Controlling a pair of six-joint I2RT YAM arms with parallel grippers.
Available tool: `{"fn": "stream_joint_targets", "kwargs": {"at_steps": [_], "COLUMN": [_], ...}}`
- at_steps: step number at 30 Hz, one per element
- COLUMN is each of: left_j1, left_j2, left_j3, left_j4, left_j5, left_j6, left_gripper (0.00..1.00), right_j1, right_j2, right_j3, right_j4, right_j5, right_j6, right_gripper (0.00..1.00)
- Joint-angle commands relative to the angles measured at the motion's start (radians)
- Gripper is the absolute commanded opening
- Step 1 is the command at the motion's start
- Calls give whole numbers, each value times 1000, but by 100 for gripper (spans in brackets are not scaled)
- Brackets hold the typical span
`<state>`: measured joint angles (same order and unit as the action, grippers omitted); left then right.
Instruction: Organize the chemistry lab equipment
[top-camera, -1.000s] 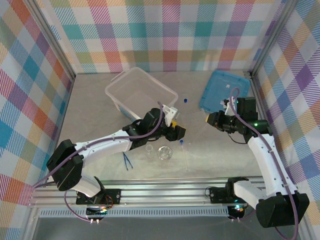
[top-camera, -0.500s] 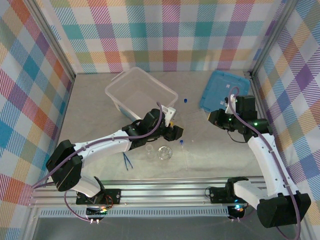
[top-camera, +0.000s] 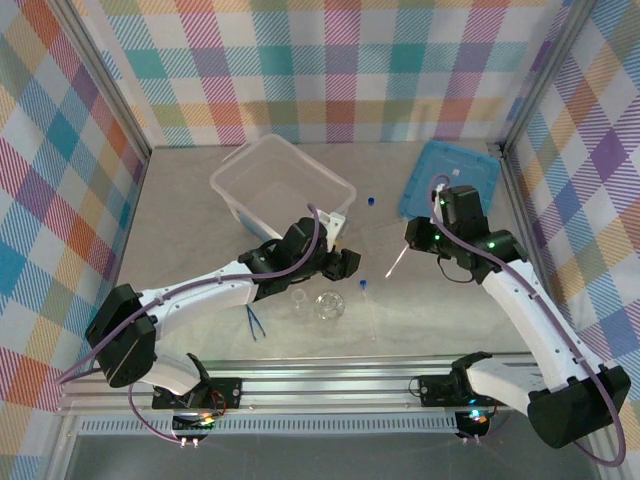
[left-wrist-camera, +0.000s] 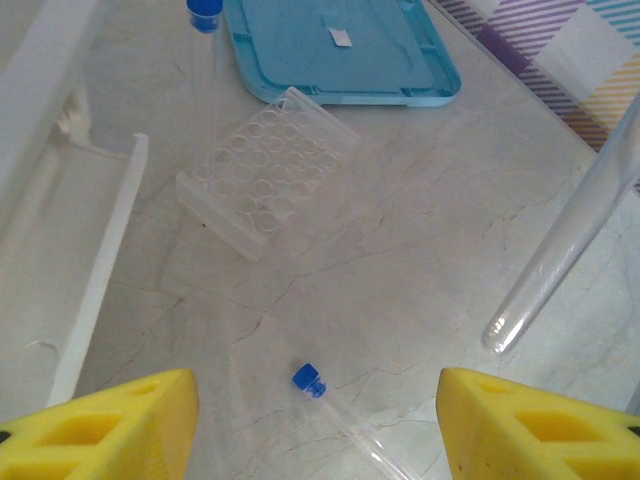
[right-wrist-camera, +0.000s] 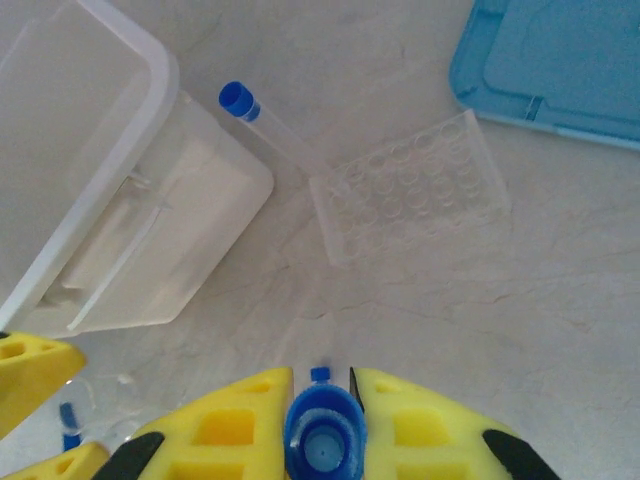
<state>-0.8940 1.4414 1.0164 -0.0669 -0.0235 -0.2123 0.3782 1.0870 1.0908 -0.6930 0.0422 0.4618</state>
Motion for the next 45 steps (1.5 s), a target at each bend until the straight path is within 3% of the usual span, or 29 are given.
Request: {"fn": "stream_joint_targets", "kwargs": {"at_steps": [1,11,17,27,45], "left_j1": [6,9,12,12,17], "left_j2": [-36,-53,-64,-84,-131], "left_j3": [-24,-51,-63,-75,-101], "left_j4": [-29,-40,-45,-60,-79], "left_j5": [-28,-33,-35,-41,-51], "left_j6": [2,-17,-20,-22,-18], "left_gripper": [64,64,64,64,64], "right_j1": [44,153,190,211,199], "right_j2": [35,101,156,288,444], "right_j3": [46,4,-10,-5,-3], "right_j4": [56,263,390,508,633], "right_j5": [134,406,496,590,624], "right_j6": [-19,-53,-95,-155,-155], "right_gripper": [15,15,16,16,16]}}
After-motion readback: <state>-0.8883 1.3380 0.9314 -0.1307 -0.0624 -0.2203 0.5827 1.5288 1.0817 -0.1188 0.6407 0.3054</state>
